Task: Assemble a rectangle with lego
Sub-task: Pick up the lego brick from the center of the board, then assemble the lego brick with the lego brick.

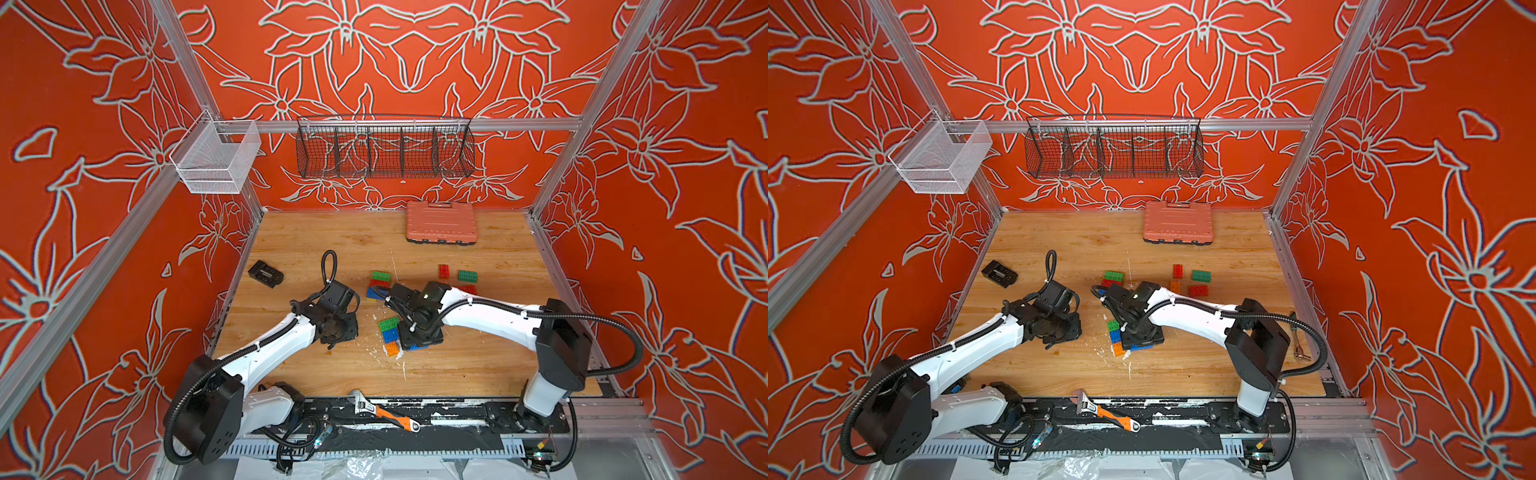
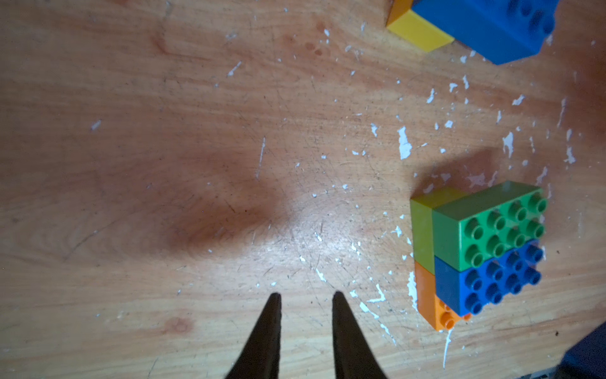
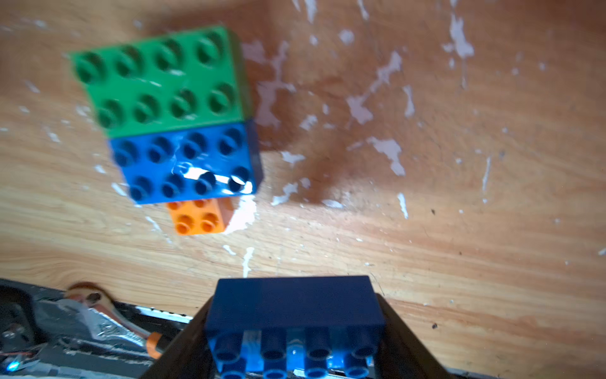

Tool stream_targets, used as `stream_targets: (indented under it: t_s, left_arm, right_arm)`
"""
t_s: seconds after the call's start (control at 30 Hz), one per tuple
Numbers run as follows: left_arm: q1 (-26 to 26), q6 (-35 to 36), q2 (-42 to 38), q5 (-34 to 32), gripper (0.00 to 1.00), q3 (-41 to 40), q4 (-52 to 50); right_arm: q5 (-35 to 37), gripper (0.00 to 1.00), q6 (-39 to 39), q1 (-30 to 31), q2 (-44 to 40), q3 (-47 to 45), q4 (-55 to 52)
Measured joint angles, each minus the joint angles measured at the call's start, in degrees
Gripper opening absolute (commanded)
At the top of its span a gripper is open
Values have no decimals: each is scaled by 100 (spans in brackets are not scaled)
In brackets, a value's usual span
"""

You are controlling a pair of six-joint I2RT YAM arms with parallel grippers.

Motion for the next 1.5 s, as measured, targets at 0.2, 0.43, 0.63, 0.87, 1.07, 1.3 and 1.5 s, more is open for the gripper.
stream_targets:
  t_s: [0.2,0.43,0.63,0.87,1.07,1.3,1.5]
  left_arm:
    - [0,-74,-48,-7,26,-11,-57]
    - [0,-120,-109,-24,26,-31,-127]
    - [0,-122,-138,-31,26,-33,-157]
    - [0,-122,-155,-31,26,-57,-157]
    - [2,-122,-199,-35,27,-127,-170]
    - [4,-125,-216,-35,26,-127,-186]
    - [4,-122,-247,-37,26,-127,-201]
  right_arm:
    - [-160,39,-234,20,605,446,-15]
    - [-299,39,-245,66,911,490,-9]
    - [-299,39,-275,101,1137,804,-2]
    - [-293,38,-361,140,1285,946,-26]
    - [-269,38,-393,164,1427,1019,-55]
    - [-243,38,-411,177,1460,1060,-68]
    - [-177,38,-415,190,1497,1067,-63]
